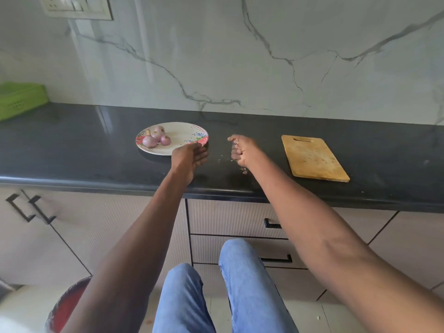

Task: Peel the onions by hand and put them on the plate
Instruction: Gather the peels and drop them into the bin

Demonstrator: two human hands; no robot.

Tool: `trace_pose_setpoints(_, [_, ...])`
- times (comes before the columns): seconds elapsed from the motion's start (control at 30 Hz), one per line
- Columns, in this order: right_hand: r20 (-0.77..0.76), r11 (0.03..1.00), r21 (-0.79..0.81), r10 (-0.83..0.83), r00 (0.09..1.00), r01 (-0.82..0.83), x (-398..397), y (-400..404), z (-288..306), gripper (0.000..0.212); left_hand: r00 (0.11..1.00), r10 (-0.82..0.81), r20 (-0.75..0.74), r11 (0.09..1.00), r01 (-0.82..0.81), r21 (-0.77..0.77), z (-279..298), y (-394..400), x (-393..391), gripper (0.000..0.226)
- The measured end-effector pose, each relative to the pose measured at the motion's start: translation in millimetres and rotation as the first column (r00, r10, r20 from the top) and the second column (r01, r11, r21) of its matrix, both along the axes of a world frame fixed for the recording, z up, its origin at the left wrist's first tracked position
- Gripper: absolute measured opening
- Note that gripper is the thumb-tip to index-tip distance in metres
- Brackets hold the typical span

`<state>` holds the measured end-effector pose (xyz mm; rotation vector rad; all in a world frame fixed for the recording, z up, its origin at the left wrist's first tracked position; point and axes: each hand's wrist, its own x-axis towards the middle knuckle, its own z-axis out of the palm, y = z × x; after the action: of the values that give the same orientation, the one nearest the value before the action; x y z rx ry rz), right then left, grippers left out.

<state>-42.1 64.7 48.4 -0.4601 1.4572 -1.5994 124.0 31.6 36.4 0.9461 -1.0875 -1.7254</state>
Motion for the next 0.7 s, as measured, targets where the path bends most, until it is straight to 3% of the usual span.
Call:
trace_pose_setpoints(0.13, [0.174, 0.974, -0.108, 0.218, 0.96, -0.201, 74, -13, -2, 0.051, 0.993, 0.099, -0.068, 0.993, -0.095, 0.064, 0, -4, 48, 0.023])
trace_pose_setpoints(0.37, [0.173, 0.84, -0.092, 0.542, 0.822, -0.535, 237, -42, -24, 0.043, 0.919, 0.378, -0.11, 0.92, -0.36, 0.155, -43, -14, 178, 0.036])
trace_pose_setpoints(0.53, [0.167, 0.714, 0.063, 0.682, 0.712, -0.698, 342, -69, -91, 0.041, 0.796, 0.605, 0.018, 0.759, -0.583, 0.291, -119, -17, 285, 0.04])
trace_pose_setpoints(0.7, [0.192, 0.622, 0.257, 0.717, 0.67, -0.739, 417, -106, -206, 0.038, 0.632, 0.731, 0.257, 0.515, -0.759, 0.399, -231, -29, 371, 0.035])
